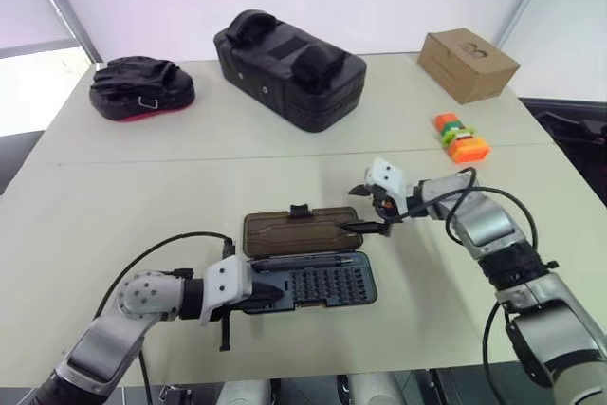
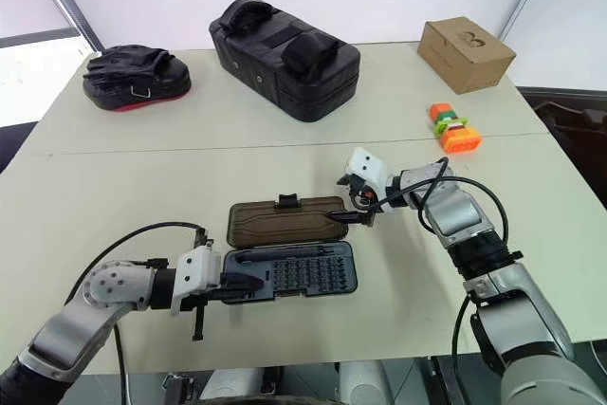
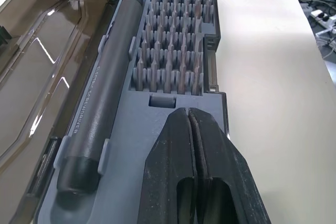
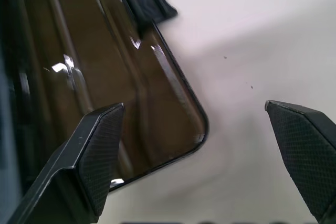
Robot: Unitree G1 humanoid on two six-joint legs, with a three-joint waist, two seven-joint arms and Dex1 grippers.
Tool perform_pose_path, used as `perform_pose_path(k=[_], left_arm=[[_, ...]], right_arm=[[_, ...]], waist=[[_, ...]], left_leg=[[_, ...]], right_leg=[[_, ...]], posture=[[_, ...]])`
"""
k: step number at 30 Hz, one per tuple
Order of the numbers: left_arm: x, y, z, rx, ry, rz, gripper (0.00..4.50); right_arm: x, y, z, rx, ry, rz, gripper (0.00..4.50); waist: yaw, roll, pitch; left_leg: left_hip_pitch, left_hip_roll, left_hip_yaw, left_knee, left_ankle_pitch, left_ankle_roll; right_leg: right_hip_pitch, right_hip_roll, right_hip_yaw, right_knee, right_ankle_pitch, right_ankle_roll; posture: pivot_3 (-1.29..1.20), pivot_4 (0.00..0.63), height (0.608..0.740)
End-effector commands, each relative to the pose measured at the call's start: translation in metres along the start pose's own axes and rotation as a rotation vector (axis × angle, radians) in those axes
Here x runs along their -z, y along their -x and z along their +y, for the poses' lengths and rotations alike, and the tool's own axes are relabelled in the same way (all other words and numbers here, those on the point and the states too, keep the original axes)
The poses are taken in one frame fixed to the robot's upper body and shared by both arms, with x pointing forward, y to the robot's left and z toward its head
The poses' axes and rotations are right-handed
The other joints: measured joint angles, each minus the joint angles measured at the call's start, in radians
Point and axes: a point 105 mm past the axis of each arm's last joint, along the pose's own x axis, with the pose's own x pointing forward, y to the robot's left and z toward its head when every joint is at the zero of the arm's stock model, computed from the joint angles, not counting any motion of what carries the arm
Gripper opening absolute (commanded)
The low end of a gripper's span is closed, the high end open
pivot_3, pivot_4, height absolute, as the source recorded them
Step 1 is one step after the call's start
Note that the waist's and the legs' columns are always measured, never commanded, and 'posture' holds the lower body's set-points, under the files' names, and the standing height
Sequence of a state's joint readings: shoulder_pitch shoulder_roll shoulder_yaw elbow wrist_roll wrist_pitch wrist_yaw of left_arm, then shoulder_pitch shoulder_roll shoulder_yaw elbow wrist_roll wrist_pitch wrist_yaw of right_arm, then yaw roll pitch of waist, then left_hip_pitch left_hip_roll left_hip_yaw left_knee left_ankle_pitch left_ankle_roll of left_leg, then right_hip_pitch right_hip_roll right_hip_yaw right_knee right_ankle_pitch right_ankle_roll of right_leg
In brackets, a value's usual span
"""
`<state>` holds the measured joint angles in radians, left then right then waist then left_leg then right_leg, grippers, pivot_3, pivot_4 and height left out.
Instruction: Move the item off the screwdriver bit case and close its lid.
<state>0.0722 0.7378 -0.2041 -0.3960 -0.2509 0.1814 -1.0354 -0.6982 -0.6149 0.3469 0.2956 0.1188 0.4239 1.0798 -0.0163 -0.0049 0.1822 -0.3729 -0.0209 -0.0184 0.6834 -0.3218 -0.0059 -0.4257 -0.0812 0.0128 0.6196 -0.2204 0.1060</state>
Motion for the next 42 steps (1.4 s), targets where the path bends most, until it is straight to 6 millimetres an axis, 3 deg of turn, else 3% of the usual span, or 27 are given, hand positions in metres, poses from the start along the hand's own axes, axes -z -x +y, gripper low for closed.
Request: perform_pose_path(k=[1, 8, 10, 17, 25, 33, 42], left_arm=[[0.027, 0.0, -0.008, 0.016, 0.069, 0.104, 0.0], [0.028, 0.0, -0.01, 0.011, 0.073, 0.104, 0.0], [0.028, 0.0, -0.01, 0.009, 0.076, 0.103, 0.0], [0.027, -0.001, -0.01, 0.0, 0.09, 0.088, 0.0], [0.031, -0.003, -0.005, -0.018, 0.113, 0.075, 0.0], [0.031, -0.006, -0.002, -0.024, 0.118, 0.062, 0.0], [0.019, -0.002, 0.005, -0.057, 0.106, 0.026, 0.0]], right_arm=[[0.006, -0.003, -0.009, 0.029, 0.023, 0.075, 3.65], [0.014, -0.008, -0.007, 0.002, 0.015, 0.117, 0.08], [0.015, -0.008, -0.005, -0.009, 0.021, 0.124, 0.03], [0.011, -0.009, -0.006, 0.004, 0.065, 0.104, 0.03], [-0.028, 0.008, -0.021, 0.102, 0.269, -0.058, 0.03], [-0.055, 0.035, -0.021, 0.158, 0.326, -0.137, 0.03], [-0.047, 0.041, -0.007, 0.16, 0.31, -0.122, 0.03]], waist=[[-0.001, 0.001, -0.003], [0.001, 0.002, -0.006], [-0.001, 0.0, -0.009], [0.0, 0.002, -0.012], [-0.002, 0.002, -0.012], [0.003, 0.003, -0.01], [0.003, 0.003, -0.01]], left_leg=[[0.0, 0.0, 0.0, 0.0, 0.0, 0.0], [0.009, 0.0, -0.001, 0.0, 0.0, 0.0], [0.019, 0.0, -0.001, -0.003, 0.0, 0.0], [0.019, 0.001, -0.002, -0.003, 0.0, 0.0], [0.018, 0.001, -0.002, -0.003, 0.0, 0.0], [0.017, 0.001, -0.002, -0.003, 0.0, 0.0], [0.015, 0.001, -0.002, -0.003, 0.0, 0.0]], right_leg=[[0.0, 0.0, 0.0, 0.0, 0.0, 0.0], [0.011, 0.0, 0.0, -0.002, -0.002, -0.004], [0.019, 0.0, -0.001, -0.004, -0.002, -0.004], [0.02, 0.001, -0.001, -0.004, -0.003, -0.005], [0.019, 0.0, -0.001, -0.004, -0.003, -0.005], [0.018, 0.0, -0.001, -0.004, -0.003, -0.005], [0.017, -0.001, -0.001, -0.005, -0.003, -0.005]], posture=[[0.0, 0.15, 0.74], [0.0, 0.15, 0.74], [0.0, 0.15, 0.74], [0.0, 0.15, 0.74], [0.0, 0.15, 0.74], [0.0, 0.15, 0.74], [0.0, 0.15, 0.74]])
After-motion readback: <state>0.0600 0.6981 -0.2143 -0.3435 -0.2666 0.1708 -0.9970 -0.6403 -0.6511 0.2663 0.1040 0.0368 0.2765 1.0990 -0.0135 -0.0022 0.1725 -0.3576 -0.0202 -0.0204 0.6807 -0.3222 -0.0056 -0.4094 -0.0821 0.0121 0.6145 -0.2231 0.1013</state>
